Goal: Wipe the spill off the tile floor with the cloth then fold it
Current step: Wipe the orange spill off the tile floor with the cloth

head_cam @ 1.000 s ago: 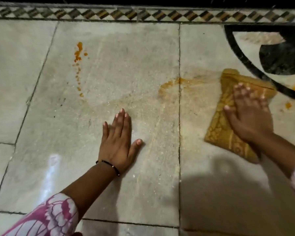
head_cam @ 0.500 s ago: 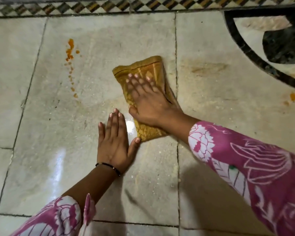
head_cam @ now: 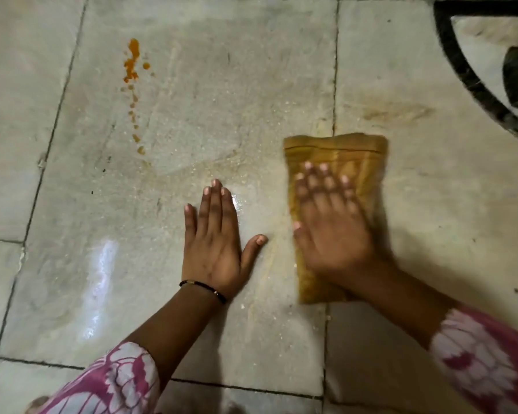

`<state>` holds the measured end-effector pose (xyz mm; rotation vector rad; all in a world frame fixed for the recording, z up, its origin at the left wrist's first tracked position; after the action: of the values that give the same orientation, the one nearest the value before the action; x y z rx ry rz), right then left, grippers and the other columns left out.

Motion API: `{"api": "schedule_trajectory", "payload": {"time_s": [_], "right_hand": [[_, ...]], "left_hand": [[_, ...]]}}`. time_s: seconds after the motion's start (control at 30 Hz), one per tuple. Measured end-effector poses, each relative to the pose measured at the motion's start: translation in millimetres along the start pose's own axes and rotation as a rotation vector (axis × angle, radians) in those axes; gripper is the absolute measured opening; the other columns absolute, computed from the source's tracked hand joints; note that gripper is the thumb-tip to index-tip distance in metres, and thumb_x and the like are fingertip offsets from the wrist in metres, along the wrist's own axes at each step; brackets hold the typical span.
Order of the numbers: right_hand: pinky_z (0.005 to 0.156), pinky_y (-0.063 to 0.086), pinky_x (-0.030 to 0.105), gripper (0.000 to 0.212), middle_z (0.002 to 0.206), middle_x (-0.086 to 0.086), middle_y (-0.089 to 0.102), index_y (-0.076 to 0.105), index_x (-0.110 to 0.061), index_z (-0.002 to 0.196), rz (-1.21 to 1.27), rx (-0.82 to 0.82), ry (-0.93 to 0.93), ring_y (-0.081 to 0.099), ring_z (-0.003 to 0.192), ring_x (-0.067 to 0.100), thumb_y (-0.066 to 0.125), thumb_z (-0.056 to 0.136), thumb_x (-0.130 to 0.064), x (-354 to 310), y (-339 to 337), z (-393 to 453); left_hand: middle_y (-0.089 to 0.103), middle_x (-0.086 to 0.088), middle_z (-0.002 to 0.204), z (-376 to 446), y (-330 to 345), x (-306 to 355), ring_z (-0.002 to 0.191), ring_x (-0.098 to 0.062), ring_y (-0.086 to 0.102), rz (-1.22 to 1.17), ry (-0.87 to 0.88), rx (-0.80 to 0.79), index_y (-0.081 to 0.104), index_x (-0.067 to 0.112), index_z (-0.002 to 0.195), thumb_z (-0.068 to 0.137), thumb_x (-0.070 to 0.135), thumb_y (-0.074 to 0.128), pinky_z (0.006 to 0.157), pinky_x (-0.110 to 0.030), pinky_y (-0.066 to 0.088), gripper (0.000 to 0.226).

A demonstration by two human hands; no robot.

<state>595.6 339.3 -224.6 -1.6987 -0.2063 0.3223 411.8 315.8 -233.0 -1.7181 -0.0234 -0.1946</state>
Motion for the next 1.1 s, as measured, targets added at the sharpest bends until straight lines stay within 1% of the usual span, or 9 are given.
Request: {"api": "schedule_trajectory", "payload": {"time_s": [0.17, 0.27, 0.37, 0.5, 0.67, 0.8, 0.87, 1.0, 1.1], "right_hand": [[0.118, 0.005, 0.044, 0.07, 0.161, 0.002, 0.009, 0.012, -0.019, 0.153, 0.0, -0.052, -0.232, 0.009, 0.147, 0.022, 0.025, 0.09, -0.048, -15, -11, 80], [0.117, 0.002, 0.044, 0.071, 0.161, 0.0, 0.005, 0.008, -0.029, 0.153, 0.015, -0.054, -0.044, 0.003, 0.148, 0.023, 0.025, 0.09, -0.056, 48, -18, 105], [0.117, -0.002, 0.045, 0.071, 0.162, 0.001, 0.0, 0.003, -0.032, 0.152, 0.033, -0.013, 0.259, -0.001, 0.148, 0.025, 0.02, 0.09, -0.061, 107, -21, 55], [0.116, 0.004, 0.052, 0.071, 0.16, 0.011, 0.005, 0.005, -0.021, 0.153, -0.004, -0.071, 0.388, 0.005, 0.147, 0.032, 0.018, 0.092, -0.053, 83, -12, -52], [0.115, 0.007, 0.057, 0.069, 0.157, 0.017, 0.018, 0.021, -0.008, 0.149, -0.014, -0.07, 0.134, 0.015, 0.145, 0.033, 0.03, 0.091, -0.043, -4, 8, -64], [0.116, 0.006, 0.05, 0.064, 0.16, 0.005, 0.015, 0.016, -0.019, 0.152, -0.026, -0.051, -0.091, 0.012, 0.147, 0.024, 0.022, 0.093, -0.044, 16, -6, 17], [0.116, 0.002, 0.049, 0.061, 0.161, 0.001, 0.008, 0.009, -0.027, 0.152, -0.019, -0.05, 0.01, 0.005, 0.148, 0.023, 0.017, 0.094, -0.043, 56, -14, 54], [0.117, 0.0, 0.05, 0.061, 0.162, 0.0, 0.003, 0.007, -0.028, 0.152, 0.048, 0.026, 0.503, 0.001, 0.148, 0.023, 0.012, 0.094, -0.046, 136, -22, 33], [0.117, 0.001, 0.052, 0.064, 0.161, 0.005, 0.002, 0.004, -0.023, 0.153, 0.06, -0.007, 0.573, 0.002, 0.147, 0.026, 0.011, 0.094, -0.047, 122, -16, -41]], "left_hand": [[0.008, -0.017, 0.157, 0, 1, -1, 0.146, -0.028, 0.003, -0.005, 0.0, 0.01, 0.012, 0.002, 0.149, 0.092, 0.059, 0.018, 0.116, -0.045, -0.002, 0.08], [0.009, -0.017, 0.157, 0, 0, 0, 0.145, -0.028, 0.005, -0.011, 0.002, 0.027, 0.013, 0.001, 0.148, 0.092, 0.058, 0.021, 0.116, -0.046, -0.001, 0.081], [0.01, -0.018, 0.157, 0, 0, -1, 0.145, -0.028, 0.005, -0.023, 0.004, 0.032, 0.014, 0.001, 0.148, 0.092, 0.058, 0.021, 0.116, -0.047, -0.001, 0.081], [0.01, -0.019, 0.157, 0, 1, -1, 0.145, -0.03, 0.006, -0.01, 0.002, 0.041, 0.014, 0.0, 0.148, 0.092, 0.057, 0.022, 0.116, -0.046, -0.003, 0.08], [0.01, -0.019, 0.157, 1, 0, 0, 0.145, -0.03, 0.006, -0.006, 0.0, 0.031, 0.014, 0.0, 0.148, 0.092, 0.058, 0.022, 0.115, -0.046, -0.004, 0.081], [0.01, -0.018, 0.157, 1, 1, -1, 0.145, -0.029, 0.006, 0.0, 0.007, 0.034, 0.014, 0.001, 0.148, 0.092, 0.058, 0.023, 0.116, -0.047, -0.003, 0.08], [0.01, -0.017, 0.157, 1, 1, -1, 0.145, -0.029, 0.005, -0.009, 0.006, 0.039, 0.013, 0.002, 0.148, 0.092, 0.058, 0.023, 0.116, -0.047, -0.003, 0.08], [0.01, -0.017, 0.157, 1, -2, -1, 0.145, -0.028, 0.006, -0.024, 0.003, 0.035, 0.014, 0.002, 0.148, 0.091, 0.059, 0.022, 0.116, -0.049, -0.001, 0.081], [0.01, -0.017, 0.157, 1, -1, 0, 0.145, -0.029, 0.006, -0.027, 0.002, 0.047, 0.015, 0.001, 0.148, 0.091, 0.059, 0.022, 0.116, -0.049, -0.002, 0.081]]}}
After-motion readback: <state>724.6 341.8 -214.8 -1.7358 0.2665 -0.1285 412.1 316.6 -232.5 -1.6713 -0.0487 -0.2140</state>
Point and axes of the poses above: each hand's wrist, its own z-axis towards the middle knuckle, its own y-axis out of the palm, x = y × z, the point moved 2 cm from there along z, towards the middle knuckle
